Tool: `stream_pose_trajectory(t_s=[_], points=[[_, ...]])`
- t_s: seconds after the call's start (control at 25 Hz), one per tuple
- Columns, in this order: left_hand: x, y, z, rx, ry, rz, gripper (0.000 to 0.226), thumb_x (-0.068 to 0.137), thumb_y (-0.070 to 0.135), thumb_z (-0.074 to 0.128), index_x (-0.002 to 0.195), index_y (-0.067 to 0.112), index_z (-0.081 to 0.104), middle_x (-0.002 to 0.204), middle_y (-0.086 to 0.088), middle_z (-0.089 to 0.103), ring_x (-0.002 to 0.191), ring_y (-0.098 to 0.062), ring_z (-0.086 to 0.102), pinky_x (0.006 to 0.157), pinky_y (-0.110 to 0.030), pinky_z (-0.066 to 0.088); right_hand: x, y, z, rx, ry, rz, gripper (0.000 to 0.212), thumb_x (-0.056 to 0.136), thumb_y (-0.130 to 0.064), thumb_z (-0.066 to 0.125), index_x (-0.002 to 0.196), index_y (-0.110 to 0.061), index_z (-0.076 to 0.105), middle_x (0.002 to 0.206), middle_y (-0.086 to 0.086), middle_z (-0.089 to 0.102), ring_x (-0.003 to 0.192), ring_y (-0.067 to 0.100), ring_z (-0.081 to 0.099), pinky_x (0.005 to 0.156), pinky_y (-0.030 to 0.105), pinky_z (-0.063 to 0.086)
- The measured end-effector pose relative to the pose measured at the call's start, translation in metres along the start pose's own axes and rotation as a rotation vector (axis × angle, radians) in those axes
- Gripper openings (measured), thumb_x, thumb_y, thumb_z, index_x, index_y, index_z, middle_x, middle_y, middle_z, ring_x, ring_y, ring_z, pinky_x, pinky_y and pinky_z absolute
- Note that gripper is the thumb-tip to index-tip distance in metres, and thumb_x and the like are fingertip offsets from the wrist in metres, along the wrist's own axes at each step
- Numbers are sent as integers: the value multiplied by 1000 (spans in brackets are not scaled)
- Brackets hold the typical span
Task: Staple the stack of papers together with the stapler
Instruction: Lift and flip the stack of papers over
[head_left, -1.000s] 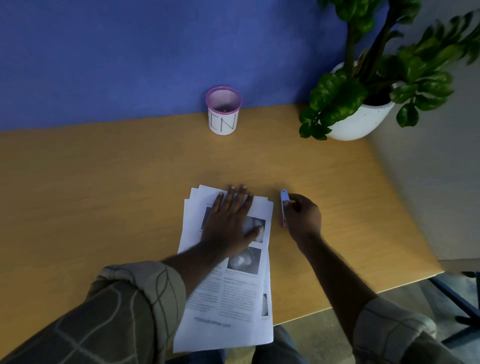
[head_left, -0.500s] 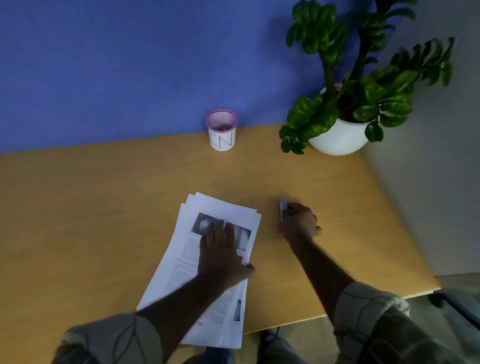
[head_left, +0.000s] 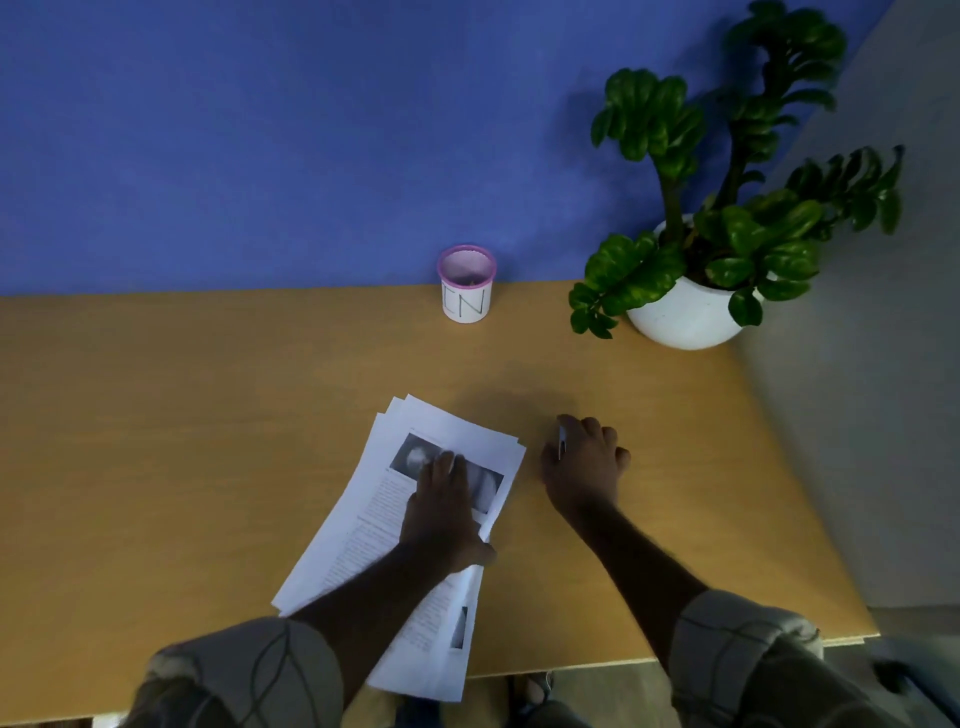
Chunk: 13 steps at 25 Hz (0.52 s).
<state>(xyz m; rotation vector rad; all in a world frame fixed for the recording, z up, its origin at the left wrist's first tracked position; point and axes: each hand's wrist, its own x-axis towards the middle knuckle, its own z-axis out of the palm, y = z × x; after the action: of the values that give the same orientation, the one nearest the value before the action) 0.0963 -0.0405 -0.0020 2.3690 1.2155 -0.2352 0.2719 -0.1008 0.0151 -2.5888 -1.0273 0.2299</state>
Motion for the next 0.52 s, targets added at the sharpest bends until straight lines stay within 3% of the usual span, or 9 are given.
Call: stream_pose_trajectory(t_s=[0.16,0.32,0.44,0.52], points=[[-1,-7,-3,-43,61,-31,95,73,16,76,151,15,22,152,-4,33,139,-26,36,97,-39,50,-4,-3,-6,-8,-67,-112,47,87,-21,56,133,-19,50,125,4,55,118,28,43,96,44,33],[-6,-15,-27,-153,224,-127,50,85,18,63,132,24,48,124,-1,60,116,-24,60,87,-36,49,-2,-7,-9,53,-197,-239,62,84,-13,63,142,-21,42,138,4,50,128,25,40,102,41,36],[-6,-27,-67,-229,159,-60,45,78,17,65,122,24,60,110,-1,71,100,-23,66,78,-26,49,2,-14,-13,166,-287,-287,78,80,-14,70,148,-23,32,148,3,42,137,23,34,110,38,31],[-10,-33,-103,-282,14,49,45,75,13,69,119,22,64,106,3,71,91,-16,63,65,-10,42,3,-27,-20,261,-297,-375,90,75,-19,79,150,-24,29,152,2,39,140,20,31,112,32,25]])
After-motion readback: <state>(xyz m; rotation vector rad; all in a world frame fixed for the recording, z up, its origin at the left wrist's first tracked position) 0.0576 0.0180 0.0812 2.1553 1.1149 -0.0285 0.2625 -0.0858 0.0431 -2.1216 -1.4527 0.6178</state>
